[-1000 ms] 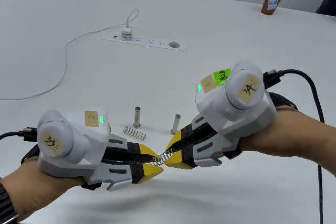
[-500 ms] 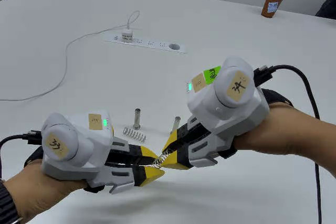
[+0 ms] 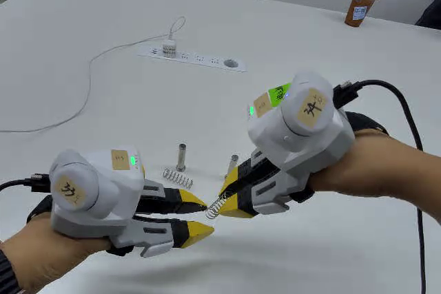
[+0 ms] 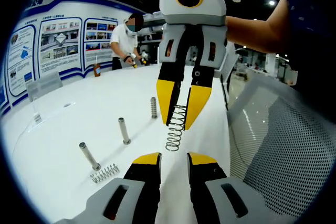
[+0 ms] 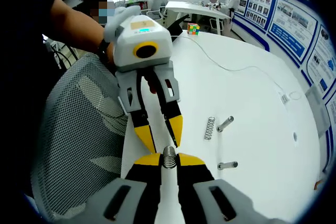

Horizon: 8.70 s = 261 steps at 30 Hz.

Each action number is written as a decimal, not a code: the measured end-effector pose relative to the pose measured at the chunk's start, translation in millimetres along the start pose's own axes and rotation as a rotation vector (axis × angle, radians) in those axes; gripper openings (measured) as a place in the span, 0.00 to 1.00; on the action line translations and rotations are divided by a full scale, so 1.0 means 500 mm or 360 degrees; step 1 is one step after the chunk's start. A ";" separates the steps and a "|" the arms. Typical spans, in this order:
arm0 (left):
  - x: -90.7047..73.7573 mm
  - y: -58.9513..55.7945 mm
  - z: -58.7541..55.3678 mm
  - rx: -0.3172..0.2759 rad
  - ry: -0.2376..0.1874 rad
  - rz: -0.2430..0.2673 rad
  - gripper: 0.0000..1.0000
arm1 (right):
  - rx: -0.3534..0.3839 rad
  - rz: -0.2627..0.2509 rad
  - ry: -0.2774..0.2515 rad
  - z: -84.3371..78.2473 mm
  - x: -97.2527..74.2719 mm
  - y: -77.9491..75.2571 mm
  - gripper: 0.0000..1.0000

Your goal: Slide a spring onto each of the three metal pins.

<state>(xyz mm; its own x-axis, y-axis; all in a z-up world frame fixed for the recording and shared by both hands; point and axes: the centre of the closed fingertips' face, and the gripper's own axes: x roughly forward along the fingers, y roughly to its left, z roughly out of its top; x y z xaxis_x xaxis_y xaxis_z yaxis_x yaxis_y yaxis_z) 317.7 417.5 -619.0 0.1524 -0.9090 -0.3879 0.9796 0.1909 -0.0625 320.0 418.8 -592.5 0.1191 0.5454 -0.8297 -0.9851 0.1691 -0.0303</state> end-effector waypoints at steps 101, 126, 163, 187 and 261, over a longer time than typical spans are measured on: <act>-0.065 0.040 -0.038 -0.0165 -0.0021 0.0241 0.39 | 0.0108 -0.0089 0.0527 -0.122 0.092 -0.211 0.15; -0.073 0.039 -0.032 -0.0163 -0.0016 0.0264 0.39 | 0.0200 -0.0108 0.0233 -0.035 0.134 -0.168 0.18; -0.093 0.056 -0.044 -0.0188 -0.0011 0.0325 0.38 | 0.0335 -0.0137 0.0241 -0.037 0.206 -0.167 0.11; -0.061 0.056 -0.012 -0.0092 0.0003 0.0246 0.36 | 0.0123 -0.0041 0.0264 -0.046 0.071 -0.058 0.11; -0.032 0.000 0.027 0.0007 -0.0097 0.0032 0.10 | -0.0165 0.0081 0.0157 0.014 0.015 0.007 0.12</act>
<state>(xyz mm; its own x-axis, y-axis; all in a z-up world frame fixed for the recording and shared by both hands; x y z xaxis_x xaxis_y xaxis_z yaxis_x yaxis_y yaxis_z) 317.1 427.3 -600.5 0.1798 -0.9260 -0.3321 0.9768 0.2080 -0.0511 318.5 429.5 -594.8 0.0607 0.4669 -0.8822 -0.9977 0.0546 -0.0397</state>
